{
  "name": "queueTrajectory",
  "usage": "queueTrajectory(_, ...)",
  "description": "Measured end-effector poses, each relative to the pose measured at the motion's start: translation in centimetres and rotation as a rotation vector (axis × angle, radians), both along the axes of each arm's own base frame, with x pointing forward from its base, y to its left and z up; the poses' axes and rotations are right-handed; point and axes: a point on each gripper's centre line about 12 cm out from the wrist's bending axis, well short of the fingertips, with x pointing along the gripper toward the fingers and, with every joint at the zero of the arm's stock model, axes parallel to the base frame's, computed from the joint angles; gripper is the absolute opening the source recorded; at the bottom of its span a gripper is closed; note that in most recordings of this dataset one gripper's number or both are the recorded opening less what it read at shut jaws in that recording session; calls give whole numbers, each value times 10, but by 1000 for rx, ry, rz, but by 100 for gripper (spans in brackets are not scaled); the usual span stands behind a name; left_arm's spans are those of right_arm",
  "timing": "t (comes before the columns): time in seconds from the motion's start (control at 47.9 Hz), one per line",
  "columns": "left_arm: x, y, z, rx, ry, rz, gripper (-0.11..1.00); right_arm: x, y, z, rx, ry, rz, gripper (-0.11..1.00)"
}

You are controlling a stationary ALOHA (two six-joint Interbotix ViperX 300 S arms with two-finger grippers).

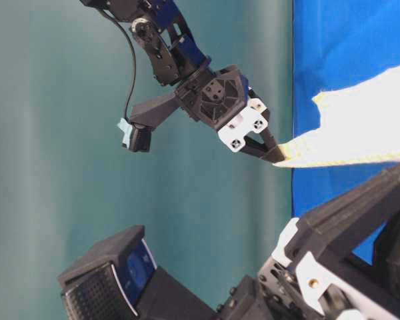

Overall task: Fold the yellow towel.
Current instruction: 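Lay the strip down vertically and open both grippers, then retract both grippers to the sides of the strip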

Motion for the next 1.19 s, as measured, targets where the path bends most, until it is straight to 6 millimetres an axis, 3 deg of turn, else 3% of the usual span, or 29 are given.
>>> queueTrajectory(0.146, 0, -1, 0, 0, 0, -2, 6, 6, 3, -6, -8, 16, 24, 3)
queueTrajectory(0.272, 0, -3, 0, -13, 1, 1, 31, 15, 6, -6, -21, 15, 46, 6)
queueTrajectory(0.355, -1, -4, -1, -19, 11, 2, 47, 18, 6, -4, -30, 9, 54, 22)
queueTrajectory(0.397, -2, -3, -1, -18, 22, 4, 51, 19, 6, -3, -34, 9, 59, 36)
queueTrajectory(0.481, -5, -2, -4, -8, 63, 5, 47, 19, 7, -3, -41, 13, 67, 58)
queueTrajectory(0.564, -8, 1, 3, -4, 94, 8, 43, 18, 7, -2, -46, 15, 71, 69)
queueTrajectory(0.752, -17, 17, 29, 5, 129, 32, 39, 2, 15, 11, -56, 4, 75, 66)
queueTrajectory(0.878, -24, 36, 42, 9, 134, 70, 39, -19, 25, 26, -64, -12, 74, 65)
queueTrajectory(1.191, -45, 98, 55, 52, 74, 198, 40, -74, 75, 47, -107, -69, 128, 66)
